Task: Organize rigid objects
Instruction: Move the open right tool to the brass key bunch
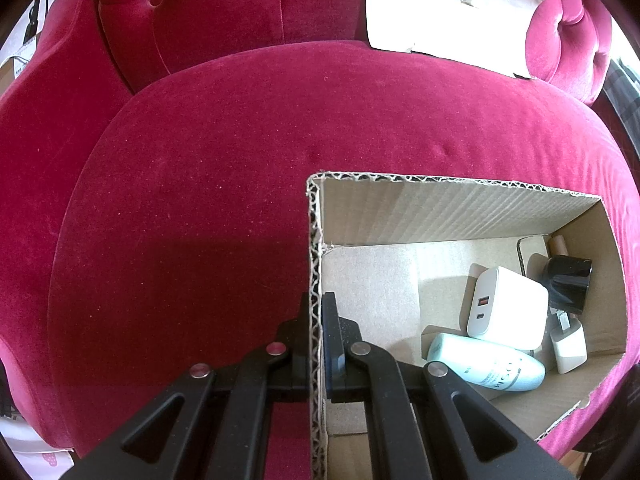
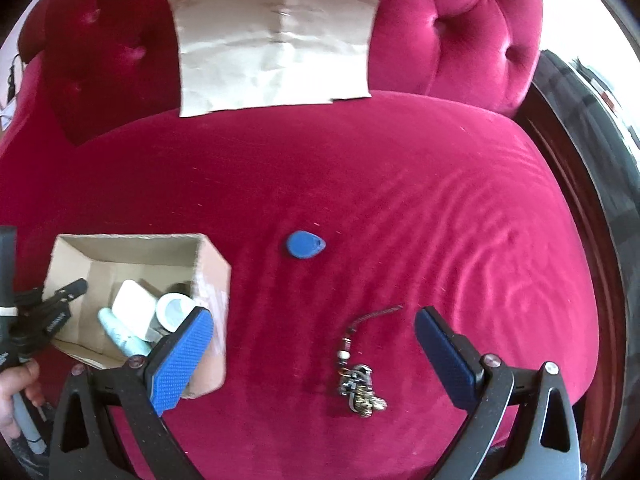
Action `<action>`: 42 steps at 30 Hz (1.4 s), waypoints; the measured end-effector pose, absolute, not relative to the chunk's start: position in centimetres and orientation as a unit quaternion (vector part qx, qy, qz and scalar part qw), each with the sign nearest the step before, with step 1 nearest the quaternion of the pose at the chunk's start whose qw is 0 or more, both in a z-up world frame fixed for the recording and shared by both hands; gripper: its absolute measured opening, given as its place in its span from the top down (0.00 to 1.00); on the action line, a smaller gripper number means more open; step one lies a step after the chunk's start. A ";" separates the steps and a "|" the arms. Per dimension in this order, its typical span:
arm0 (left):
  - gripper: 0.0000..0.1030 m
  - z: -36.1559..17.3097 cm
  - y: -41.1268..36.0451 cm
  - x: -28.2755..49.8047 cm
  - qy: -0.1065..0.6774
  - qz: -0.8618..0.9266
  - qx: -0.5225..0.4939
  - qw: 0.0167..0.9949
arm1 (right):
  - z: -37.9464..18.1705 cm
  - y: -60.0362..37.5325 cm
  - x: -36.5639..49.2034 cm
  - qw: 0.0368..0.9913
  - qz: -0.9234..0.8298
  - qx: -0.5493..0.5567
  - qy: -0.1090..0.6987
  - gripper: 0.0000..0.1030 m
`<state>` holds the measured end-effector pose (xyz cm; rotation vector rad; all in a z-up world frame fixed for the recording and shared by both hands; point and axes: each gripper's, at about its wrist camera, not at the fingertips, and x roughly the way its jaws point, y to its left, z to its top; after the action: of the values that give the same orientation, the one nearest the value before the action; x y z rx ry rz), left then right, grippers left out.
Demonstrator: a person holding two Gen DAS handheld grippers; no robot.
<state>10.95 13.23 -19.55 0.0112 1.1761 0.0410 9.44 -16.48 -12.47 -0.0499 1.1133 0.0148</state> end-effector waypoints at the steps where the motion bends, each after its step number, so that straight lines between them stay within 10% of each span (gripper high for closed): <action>1: 0.97 -19.6 13.2 10.9 0.555 0.019 0.005 0.832 | -12.7 -16.7 9.4 0.848 0.004 -0.023 0.529 0.00; 42: 0.97 -19.5 12.8 10.9 0.554 0.021 0.011 0.832 | -23.4 -20.8 7.7 0.807 -0.033 0.006 0.590 0.00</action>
<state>10.93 12.84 -19.45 0.0232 1.1754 0.0437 7.69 -20.81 -23.38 0.0133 1.2628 -0.0702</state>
